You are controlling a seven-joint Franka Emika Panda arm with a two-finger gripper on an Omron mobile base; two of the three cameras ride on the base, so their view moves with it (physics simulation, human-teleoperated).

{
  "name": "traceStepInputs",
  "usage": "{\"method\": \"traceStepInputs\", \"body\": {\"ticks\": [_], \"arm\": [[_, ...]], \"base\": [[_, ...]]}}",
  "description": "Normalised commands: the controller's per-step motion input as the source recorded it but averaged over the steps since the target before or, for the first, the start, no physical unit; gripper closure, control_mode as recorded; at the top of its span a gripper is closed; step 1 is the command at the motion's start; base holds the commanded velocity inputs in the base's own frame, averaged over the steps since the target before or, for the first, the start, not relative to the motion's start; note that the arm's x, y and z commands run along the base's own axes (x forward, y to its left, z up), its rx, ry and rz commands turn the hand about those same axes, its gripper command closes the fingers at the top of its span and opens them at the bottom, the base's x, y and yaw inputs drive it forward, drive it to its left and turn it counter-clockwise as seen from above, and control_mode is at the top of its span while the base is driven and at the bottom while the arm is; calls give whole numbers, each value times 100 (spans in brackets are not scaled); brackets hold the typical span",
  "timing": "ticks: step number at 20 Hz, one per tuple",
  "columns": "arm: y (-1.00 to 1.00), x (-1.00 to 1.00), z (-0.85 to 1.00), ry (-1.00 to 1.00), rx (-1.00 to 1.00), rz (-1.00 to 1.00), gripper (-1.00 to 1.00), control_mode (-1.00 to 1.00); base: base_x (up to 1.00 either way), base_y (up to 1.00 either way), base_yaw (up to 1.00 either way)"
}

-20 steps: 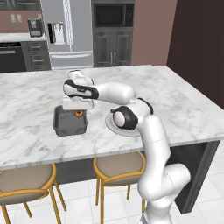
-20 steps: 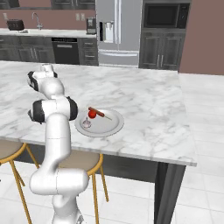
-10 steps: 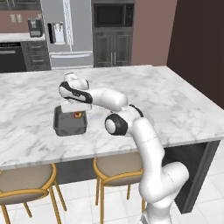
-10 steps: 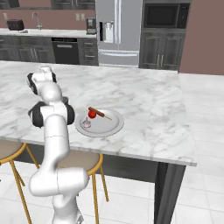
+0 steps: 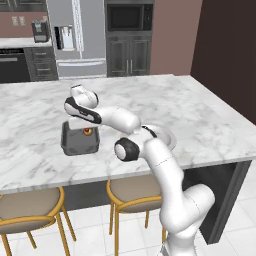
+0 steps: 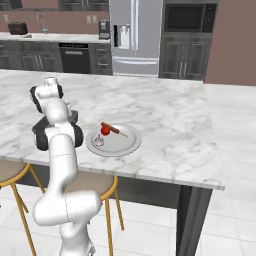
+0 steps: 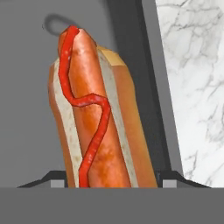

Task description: Place one cooked food and one vegetable from the large plate to each tupperware container.

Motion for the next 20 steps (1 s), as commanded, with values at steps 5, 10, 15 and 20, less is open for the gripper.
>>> {"method": "traceStepInputs", "body": {"ticks": [5,10,15,20], "arm": [[0,0,-16,-1,-2,0,100,-100],[0,0,0,0,0,0,-100,-100],[0,0,0,0,0,0,-100,-100],[0,0,0,0,0,0,-100,-100]], "base": [[0,0,0],[0,0,0],[0,0,0],[0,0,0]]}}
